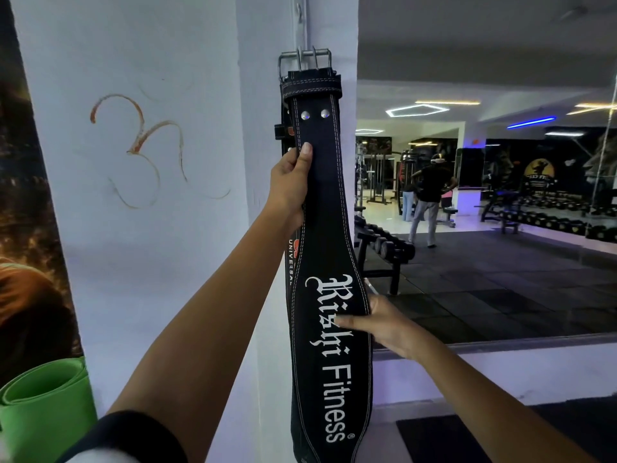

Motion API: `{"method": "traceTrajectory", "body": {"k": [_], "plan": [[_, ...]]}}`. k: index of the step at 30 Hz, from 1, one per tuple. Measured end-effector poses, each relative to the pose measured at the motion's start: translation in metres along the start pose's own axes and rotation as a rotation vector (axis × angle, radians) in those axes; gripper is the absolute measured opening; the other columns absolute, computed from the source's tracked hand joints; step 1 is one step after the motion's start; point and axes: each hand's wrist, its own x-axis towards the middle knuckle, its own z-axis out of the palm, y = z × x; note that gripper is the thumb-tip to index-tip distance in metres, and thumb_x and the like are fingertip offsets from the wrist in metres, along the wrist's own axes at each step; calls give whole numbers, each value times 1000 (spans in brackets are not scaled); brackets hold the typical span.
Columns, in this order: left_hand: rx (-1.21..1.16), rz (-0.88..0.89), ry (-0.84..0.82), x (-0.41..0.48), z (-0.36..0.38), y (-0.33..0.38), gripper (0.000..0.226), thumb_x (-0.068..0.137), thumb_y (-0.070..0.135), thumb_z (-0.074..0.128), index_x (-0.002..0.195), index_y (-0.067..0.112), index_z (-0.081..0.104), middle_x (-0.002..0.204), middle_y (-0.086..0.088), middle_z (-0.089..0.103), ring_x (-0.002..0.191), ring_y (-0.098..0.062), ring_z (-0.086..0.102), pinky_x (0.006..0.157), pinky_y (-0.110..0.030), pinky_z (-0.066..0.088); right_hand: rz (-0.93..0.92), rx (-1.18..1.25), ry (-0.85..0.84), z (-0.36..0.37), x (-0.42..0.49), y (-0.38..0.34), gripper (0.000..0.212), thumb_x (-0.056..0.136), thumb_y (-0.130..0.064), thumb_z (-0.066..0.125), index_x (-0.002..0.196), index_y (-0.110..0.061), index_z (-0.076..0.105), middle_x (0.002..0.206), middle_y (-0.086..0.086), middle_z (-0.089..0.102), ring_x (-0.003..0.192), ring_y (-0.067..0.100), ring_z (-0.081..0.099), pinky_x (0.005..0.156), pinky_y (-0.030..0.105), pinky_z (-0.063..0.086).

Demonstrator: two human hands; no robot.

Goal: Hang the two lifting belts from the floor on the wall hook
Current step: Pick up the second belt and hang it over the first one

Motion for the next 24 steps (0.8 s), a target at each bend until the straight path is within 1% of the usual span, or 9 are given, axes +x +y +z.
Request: {"method": "traceTrajectory", "body": {"k": [4,8,10,13,15,16,19,22,24], "plan": [[-3,7,0,2,1,6,22,97,30,46,90,17,62,90,-1,66,86,-19,61,87,-41,54,-83,169,91,-1,9,-16,20,80,-5,65,92,-21,68,91,-4,74,87,11,70,82,24,56],[-17,16,7,0,-5,7,21,97,29,46,91,17,62,90,-2,66,83,-18,62,85,-40,54,39,136,21,2,-5,13,32,75,3,69,101,-16,66,112,12,70,100,19,68,94,35,53],[-20,18,16,-1,-7,7,22,97,30,46,90,17,62,89,-2,67,81,-18,62,82,-38,55,53,214,6,0,-9,14,28,72,-4,72,98,-14,69,110,15,69,96,20,69,89,33,55],[-4,18,30,-1,-5,6,22,97,29,46,87,18,63,87,-1,67,78,-16,63,77,-33,55,-65,259,-3,2,-1,-21,37,63,-29,77,99,-22,68,97,-3,72,86,1,69,83,17,53],[-1,26,30,-2,-2,2,21,98,27,46,87,18,63,86,-1,67,77,-14,63,78,-32,54,-168,241,75,5,13,-55,33,81,-18,63,114,-18,59,96,-13,64,81,-10,62,94,12,41],[2,31,29,-2,-1,1,21,98,26,46,88,17,63,87,-1,67,77,-15,63,79,-32,54,-228,247,111,7,22,-72,33,88,-10,56,121,-13,55,99,-12,62,84,-10,60,96,14,42],[0,34,26,-5,-1,-2,21,98,24,46,90,14,63,90,-6,67,85,-20,62,85,-37,53,-386,285,158,10,46,-108,34,92,-2,48,125,-12,52,106,-6,65,94,-2,63,89,15,50],[23,11,8,-8,-2,-5,22,97,25,46,94,12,64,94,-10,67,90,-23,62,88,-38,53,-429,273,182,11,59,-139,23,94,-7,46,113,-13,58,101,-5,66,91,4,64,92,22,49],[46,4,-9,-9,-3,-6,22,97,27,47,97,13,64,98,-9,67,92,-22,63,88,-38,53,-432,269,217,12,67,-161,22,95,-10,47,113,-7,59,97,1,66,90,13,64,96,33,50]]}}
